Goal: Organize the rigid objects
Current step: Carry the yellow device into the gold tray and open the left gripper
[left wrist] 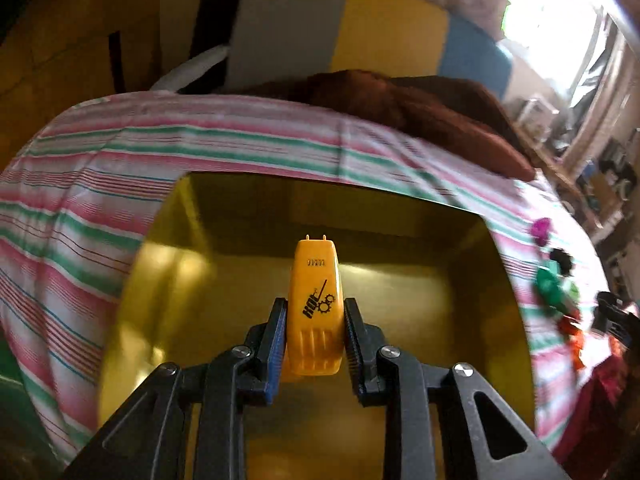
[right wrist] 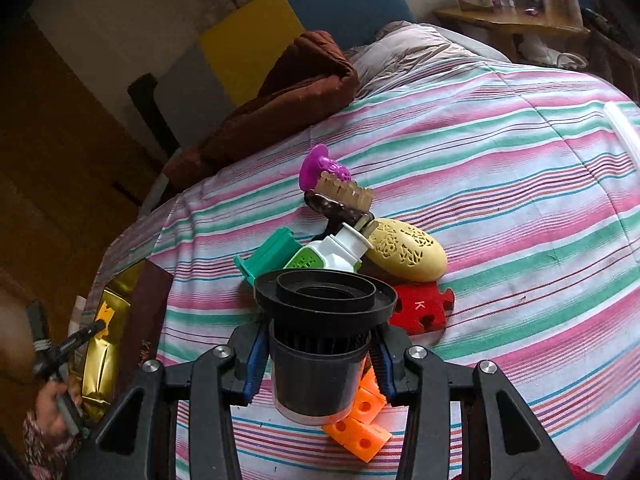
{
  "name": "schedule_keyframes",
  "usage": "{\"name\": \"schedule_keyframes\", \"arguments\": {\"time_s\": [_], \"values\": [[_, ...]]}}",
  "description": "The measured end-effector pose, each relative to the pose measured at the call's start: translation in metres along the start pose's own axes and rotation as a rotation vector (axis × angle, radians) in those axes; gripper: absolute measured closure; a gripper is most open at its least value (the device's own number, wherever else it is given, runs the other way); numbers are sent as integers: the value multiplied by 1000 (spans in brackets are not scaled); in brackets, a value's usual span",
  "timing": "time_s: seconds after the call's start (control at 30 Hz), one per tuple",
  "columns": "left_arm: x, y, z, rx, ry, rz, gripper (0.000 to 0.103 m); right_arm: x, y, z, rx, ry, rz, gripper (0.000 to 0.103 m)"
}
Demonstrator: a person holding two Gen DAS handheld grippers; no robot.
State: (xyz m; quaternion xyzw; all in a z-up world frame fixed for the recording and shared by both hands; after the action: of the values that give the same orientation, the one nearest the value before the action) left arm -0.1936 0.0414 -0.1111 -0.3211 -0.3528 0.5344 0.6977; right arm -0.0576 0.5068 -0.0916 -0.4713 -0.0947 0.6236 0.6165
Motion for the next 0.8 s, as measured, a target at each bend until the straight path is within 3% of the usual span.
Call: {"name": "schedule_keyframes", "arguments": {"time_s": [0.2,0.4,0.53,0.8], "values": [[-37,25,3,-76,-84,33,77,2,1,0,0,9,-6,58],[-52,26,10,-62,-93,110,77,0,2,0,-4,-1,-5,58],[-52,21,11,-52,-137,87,64,-7,1,0,1,-35,-1,58],[-44,-21,-18,41,-206,11,63,-28,11,-12,-46,-46,56,58]]}}
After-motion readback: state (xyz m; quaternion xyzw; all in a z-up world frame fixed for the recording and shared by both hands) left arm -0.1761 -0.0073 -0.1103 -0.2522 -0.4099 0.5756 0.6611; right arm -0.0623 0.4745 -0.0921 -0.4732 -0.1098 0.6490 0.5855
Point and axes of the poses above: each gripper's, at about its wrist camera, not at the fingertips, and y roughly the way its jaws point, x to its right, z to its top, the point moved 8 cm from there along y, roughly the way its jaws point, and after that the axes turned 2 degrees about z, right-handed, at the moved point
